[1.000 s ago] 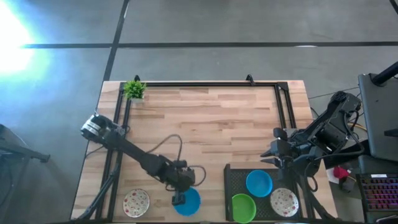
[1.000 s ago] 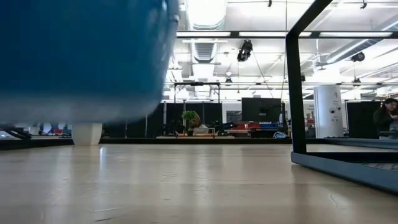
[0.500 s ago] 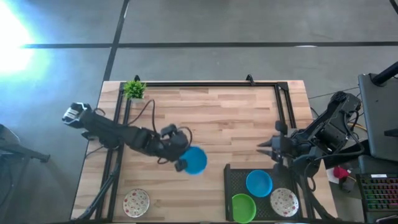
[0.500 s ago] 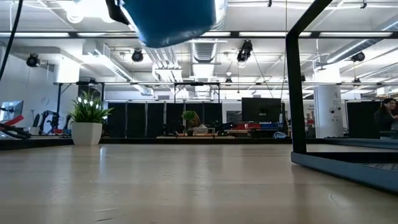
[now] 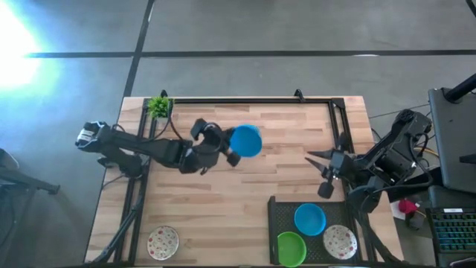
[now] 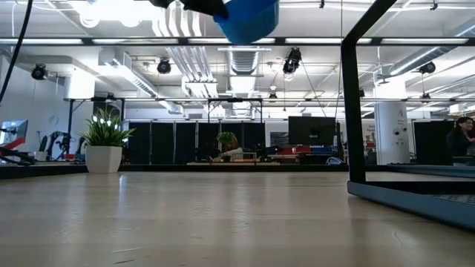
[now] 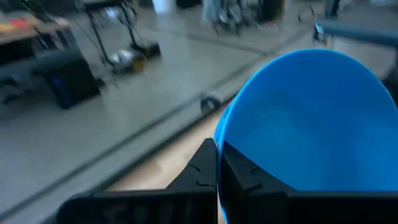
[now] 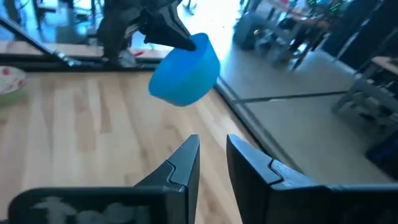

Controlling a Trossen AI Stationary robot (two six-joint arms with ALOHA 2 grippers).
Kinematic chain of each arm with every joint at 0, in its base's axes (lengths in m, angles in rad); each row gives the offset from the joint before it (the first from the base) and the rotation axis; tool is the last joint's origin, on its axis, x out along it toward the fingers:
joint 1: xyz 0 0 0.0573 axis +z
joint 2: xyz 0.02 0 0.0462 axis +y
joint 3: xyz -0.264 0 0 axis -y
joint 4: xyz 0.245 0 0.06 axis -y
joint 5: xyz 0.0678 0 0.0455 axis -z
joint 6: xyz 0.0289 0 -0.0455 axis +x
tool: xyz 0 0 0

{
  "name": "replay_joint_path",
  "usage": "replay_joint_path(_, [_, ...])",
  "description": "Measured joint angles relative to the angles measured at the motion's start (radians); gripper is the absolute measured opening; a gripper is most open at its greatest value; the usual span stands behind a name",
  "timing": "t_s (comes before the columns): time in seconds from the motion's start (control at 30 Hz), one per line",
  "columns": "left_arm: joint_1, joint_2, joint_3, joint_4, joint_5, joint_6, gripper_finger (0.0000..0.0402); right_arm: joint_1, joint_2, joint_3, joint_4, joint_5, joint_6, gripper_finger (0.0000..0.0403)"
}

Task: Pick & Place Mini bowls
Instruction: Stack the blue bowl on top of the blue bowls on the shelf

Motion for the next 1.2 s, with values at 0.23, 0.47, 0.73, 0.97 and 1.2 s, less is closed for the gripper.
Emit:
replay_joint_path(0.23, [0.059,0.008,-0.004,0.187,-0.085,0.122,0.0,-0.09,0.0,-0.036,0.09,0.008,-0.023,0.0109])
replay_joint_path(0.47, [0.074,0.054,-0.005,0.308,-0.096,0.227,0.0,-0.227,0.0,-0.095,0.303,0.007,-0.186,0.0143])
replay_joint_path(0.73, [0.074,0.121,-0.004,0.458,-0.096,0.276,0.0,-0.325,0.011,-0.137,0.617,-0.129,-0.492,0.0152])
replay_joint_path(0.97, [0.067,0.154,-0.004,0.58,-0.07,0.367,0.0,-0.416,0.063,-0.138,0.649,-0.179,-0.525,0.0153])
replay_joint_path(1.2, [0.043,0.154,-0.004,0.595,-0.055,0.39,0.0,-0.472,0.094,-0.138,0.664,-0.179,-0.518,0.0153])
